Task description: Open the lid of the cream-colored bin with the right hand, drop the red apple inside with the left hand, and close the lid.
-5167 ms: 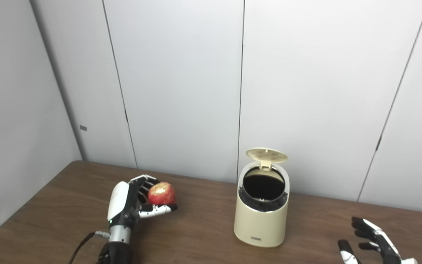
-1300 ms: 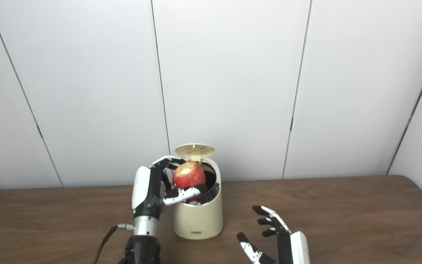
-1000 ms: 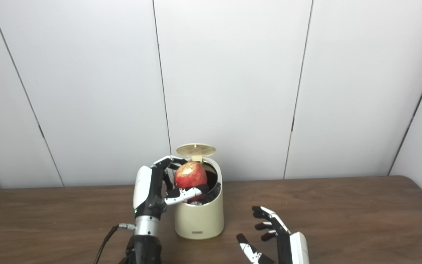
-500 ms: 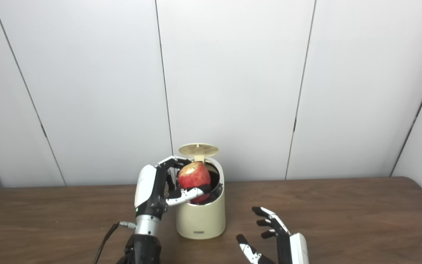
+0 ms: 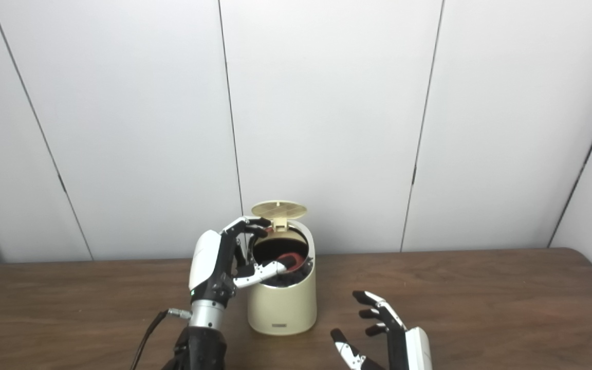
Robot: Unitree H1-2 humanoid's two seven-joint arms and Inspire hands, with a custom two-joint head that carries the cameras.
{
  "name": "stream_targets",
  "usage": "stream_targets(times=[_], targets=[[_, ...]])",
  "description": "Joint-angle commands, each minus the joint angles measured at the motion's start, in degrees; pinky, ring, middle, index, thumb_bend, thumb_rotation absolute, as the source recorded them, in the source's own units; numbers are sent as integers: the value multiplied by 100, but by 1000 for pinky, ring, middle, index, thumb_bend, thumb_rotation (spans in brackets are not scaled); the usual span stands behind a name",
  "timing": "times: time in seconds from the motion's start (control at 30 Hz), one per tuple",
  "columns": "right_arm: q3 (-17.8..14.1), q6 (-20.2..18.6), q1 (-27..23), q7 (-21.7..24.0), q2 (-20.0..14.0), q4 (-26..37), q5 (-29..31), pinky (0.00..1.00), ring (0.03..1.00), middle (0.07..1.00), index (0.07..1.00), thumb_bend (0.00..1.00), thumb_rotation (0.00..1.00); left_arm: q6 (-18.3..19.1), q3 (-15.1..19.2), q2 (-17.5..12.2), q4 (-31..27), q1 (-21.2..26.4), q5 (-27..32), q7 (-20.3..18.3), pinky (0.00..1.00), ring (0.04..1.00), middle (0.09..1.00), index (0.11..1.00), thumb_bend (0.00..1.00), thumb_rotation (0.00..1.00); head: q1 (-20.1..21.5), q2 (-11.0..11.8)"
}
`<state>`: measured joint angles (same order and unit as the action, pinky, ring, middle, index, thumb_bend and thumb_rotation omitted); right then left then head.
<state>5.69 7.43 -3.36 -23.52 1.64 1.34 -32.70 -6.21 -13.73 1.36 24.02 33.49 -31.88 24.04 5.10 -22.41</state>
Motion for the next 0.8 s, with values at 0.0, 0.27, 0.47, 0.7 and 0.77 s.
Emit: stream_targets(times=[0.0, 0.27, 0.47, 0.7, 0.77], targets=[[86, 102, 162, -61, 179, -77, 33, 473, 628, 722, 724, 287, 266, -41, -128, 105, -130, 180, -101, -119, 546, 652, 691, 709, 1000, 535, 4, -5], [97, 443, -80, -368, 44, -767, 78, 480, 678, 755, 729, 329, 721, -8, -159, 87, -189, 172, -49, -125, 576, 685, 721, 728, 1000, 508, -8, -17], [184, 196, 103, -206, 72, -265, 2, 562, 714, 758, 721, 293, 406, -916, 3, 151, -120, 79, 419, 109, 493, 585, 618, 636, 961, 286, -1, -24], [205, 122, 134, -125, 55, -152, -5, 534, 685, 744, 722, 291, 313, -1749, 648, 715, -631, -298, 2570, -508, 471, 479, 508, 462, 510, 2, -9, -16], [201, 115, 134, -115, 56, -160, 8, 549, 697, 750, 722, 292, 302, -1402, 786, 852, -982, -424, 3284, -890, 505, 496, 497, 458, 504, 0, -25, -6]])
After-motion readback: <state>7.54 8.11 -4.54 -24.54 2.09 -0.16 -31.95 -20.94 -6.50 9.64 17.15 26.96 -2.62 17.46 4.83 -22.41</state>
